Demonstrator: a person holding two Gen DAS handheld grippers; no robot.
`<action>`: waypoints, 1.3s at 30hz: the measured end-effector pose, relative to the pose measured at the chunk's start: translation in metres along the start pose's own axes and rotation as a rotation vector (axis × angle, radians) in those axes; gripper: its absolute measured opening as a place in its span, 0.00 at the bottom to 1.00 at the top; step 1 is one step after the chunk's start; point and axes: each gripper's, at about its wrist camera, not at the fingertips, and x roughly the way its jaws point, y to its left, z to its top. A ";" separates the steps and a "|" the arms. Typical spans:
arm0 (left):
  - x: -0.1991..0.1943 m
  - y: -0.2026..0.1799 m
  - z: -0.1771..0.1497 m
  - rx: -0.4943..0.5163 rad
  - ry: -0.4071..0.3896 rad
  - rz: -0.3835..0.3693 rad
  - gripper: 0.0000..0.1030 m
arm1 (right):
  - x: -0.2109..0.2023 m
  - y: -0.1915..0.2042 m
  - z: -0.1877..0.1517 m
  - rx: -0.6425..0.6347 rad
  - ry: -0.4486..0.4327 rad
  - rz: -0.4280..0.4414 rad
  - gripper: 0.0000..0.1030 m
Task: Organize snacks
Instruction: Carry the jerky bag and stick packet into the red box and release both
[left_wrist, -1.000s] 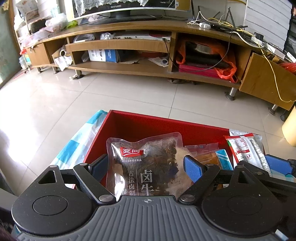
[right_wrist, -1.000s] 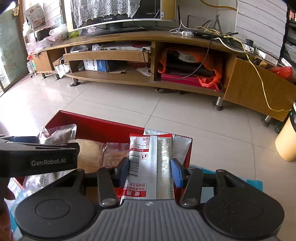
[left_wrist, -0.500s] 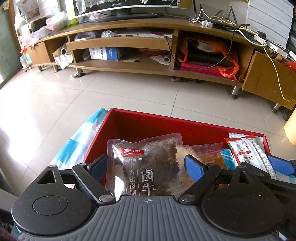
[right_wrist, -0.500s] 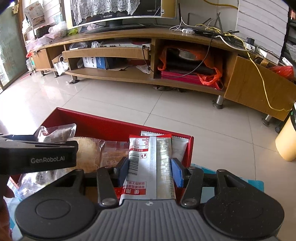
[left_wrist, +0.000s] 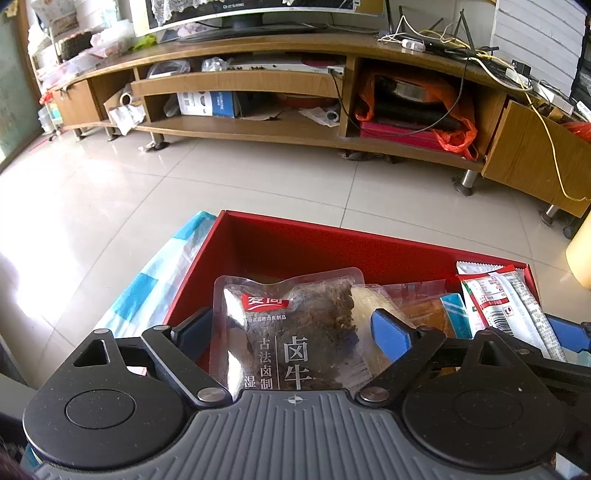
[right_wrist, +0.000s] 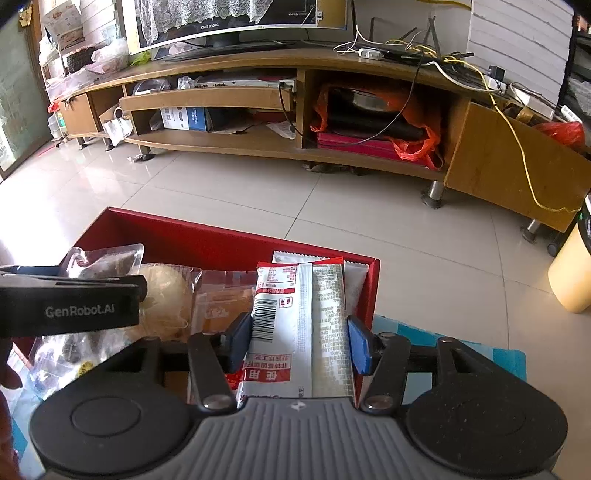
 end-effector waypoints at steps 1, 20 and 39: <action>-0.001 -0.001 0.000 0.003 -0.002 0.000 0.91 | 0.000 -0.001 0.000 0.000 0.001 0.000 0.53; -0.014 -0.005 -0.001 -0.006 -0.023 -0.028 0.92 | -0.012 -0.003 0.000 0.021 -0.022 -0.002 0.62; -0.021 0.001 -0.001 -0.025 -0.024 -0.038 0.93 | -0.013 -0.011 -0.001 0.051 -0.005 0.000 0.66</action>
